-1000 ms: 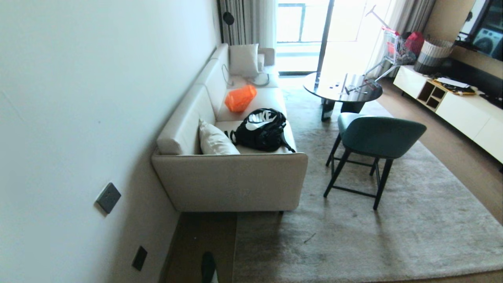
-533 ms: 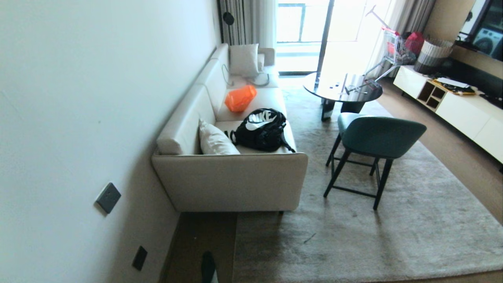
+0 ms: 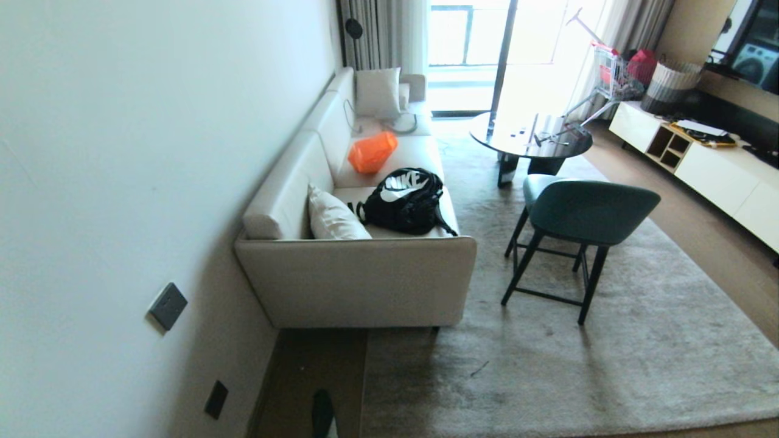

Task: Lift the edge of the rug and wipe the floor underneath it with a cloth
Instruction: Pick up the rag

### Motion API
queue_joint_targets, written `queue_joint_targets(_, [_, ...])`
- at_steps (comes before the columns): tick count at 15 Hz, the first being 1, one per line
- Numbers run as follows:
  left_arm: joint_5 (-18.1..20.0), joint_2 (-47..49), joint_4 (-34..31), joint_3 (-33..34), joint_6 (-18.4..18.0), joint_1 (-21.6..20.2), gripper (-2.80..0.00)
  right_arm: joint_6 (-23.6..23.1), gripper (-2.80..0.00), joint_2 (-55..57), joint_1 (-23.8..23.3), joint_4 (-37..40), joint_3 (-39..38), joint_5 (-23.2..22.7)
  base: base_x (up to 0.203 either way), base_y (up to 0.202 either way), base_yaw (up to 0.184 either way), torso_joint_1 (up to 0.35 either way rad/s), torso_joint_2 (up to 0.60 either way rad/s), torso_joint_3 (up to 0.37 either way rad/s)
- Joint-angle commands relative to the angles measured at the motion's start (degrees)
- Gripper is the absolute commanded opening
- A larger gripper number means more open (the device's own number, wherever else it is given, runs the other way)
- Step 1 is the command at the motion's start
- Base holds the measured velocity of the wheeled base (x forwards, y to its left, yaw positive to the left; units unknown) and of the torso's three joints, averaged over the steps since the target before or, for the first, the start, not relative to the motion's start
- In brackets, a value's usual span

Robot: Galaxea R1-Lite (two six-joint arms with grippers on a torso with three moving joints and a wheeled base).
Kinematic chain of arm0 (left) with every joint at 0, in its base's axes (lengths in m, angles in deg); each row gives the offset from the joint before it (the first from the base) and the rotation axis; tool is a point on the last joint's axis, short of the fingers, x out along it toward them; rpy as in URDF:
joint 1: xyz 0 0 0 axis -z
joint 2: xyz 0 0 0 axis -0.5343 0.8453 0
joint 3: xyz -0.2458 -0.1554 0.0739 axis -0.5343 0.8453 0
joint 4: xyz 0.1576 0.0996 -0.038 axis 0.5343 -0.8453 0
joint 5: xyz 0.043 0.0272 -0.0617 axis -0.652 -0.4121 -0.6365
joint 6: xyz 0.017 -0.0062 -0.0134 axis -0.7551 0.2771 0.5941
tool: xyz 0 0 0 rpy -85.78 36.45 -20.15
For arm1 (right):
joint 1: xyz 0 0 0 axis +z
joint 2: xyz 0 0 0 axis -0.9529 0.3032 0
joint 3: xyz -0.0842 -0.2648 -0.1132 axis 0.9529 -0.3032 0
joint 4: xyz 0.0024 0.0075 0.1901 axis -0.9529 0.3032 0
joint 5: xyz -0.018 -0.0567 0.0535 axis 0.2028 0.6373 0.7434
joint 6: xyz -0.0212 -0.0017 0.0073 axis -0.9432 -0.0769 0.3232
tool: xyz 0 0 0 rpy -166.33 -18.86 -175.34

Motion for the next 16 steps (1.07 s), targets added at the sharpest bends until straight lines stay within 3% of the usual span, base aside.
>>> queue_joint_targets(1, [0.0, 0.0, 0.0, 0.0, 0.0, 0.0, -2.8, 0.0, -2.8, 0.0, 0.0, 0.0, 0.0, 0.0, 0.0, 0.0, 0.0, 0.0, 0.0, 0.0])
queue_joint_targets(16, [0.0, 0.0, 0.0, 0.0, 0.1, 0.0, -2.8, 0.1, -2.8, 0.0, 0.0, 0.0, 0.0, 0.0, 0.0, 0.0, 0.0, 0.0, 0.0, 0.0])
